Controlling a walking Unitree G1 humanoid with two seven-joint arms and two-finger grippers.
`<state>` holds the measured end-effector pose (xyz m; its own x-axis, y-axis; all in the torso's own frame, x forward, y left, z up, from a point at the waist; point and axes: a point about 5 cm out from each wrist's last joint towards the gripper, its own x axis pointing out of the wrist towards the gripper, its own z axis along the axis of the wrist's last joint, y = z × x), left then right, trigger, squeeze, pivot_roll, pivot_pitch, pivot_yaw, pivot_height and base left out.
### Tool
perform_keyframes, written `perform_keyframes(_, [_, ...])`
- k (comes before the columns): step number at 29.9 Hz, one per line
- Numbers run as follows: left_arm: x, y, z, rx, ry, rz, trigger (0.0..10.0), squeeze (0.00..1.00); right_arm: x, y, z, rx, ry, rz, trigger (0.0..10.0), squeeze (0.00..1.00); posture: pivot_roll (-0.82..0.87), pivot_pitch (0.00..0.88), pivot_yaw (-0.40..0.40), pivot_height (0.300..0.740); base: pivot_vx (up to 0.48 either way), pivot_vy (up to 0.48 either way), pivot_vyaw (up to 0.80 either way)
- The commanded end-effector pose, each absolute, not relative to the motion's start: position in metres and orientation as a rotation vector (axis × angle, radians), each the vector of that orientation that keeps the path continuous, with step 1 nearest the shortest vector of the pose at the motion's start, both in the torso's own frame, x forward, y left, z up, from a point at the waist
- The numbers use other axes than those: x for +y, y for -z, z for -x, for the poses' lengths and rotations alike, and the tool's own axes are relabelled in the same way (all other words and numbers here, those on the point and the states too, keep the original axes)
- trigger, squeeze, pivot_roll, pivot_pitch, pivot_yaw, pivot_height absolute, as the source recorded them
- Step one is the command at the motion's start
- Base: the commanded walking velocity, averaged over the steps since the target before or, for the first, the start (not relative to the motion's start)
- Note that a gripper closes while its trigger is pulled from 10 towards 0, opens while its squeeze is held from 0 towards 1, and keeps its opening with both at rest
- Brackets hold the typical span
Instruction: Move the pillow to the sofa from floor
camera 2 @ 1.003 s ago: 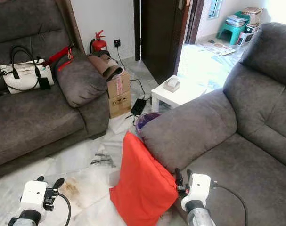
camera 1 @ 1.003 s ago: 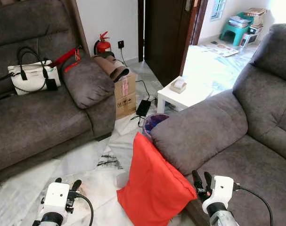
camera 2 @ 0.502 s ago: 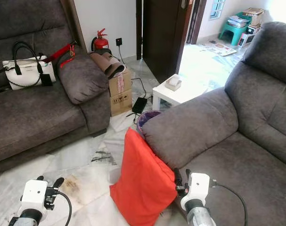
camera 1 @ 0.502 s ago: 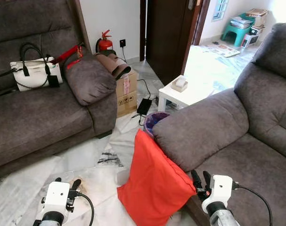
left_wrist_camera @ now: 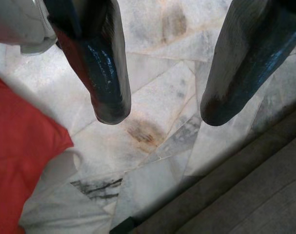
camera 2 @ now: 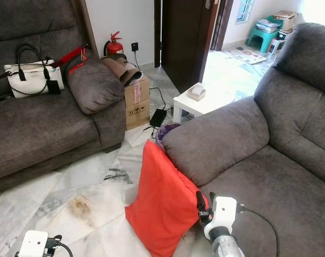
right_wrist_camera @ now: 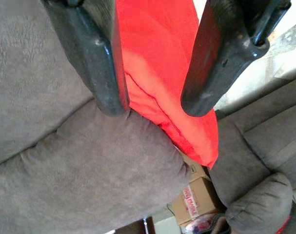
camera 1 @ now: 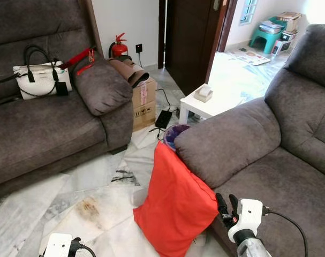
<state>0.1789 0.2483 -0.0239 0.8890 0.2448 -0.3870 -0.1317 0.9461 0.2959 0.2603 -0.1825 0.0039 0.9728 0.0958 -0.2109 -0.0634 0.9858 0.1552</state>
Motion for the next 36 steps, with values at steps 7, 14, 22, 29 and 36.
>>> perform_keyframes(7, [0.244, 0.023, -0.185, 0.415, -0.194, -0.244, 10.0, 0.00, -0.181, -0.005, -0.261, 0.211, -0.085, -0.158, 10.0, 0.00, 0.08, 0.117, 0.010, 0.670, 0.000, 0.000, 0.00])
perform_keyframes(14, [0.241, 0.026, -0.183, 0.414, -0.173, -0.234, 10.0, 0.00, -0.176, 0.000, -0.261, 0.263, -0.102, -0.152, 10.0, 0.00, 0.08, 0.119, 0.013, 0.650, 0.000, 0.000, 0.00])
perform_keyframes(22, [0.243, 0.028, -0.181, 0.415, -0.182, -0.218, 10.0, 0.00, -0.174, -0.003, -0.261, 0.227, -0.113, -0.162, 10.0, 0.00, 0.08, 0.121, 0.013, 0.645, 0.000, 0.000, 0.00])
perform_keyframes(29, [0.248, 0.036, -0.177, 0.444, -0.187, -0.204, 10.0, 0.00, -0.173, -0.003, -0.262, 0.228, -0.119, -0.163, 10.0, 0.00, 0.08, 0.122, 0.011, 0.645, 0.000, 0.000, 0.00])
perform_keyframes(36, [0.248, 0.039, -0.176, 0.449, -0.181, -0.192, 10.0, 0.00, -0.169, -0.005, -0.263, 0.218, -0.141, -0.175, 10.0, 0.00, 0.08, 0.123, 0.012, 0.645, 0.000, 0.000, 0.00])
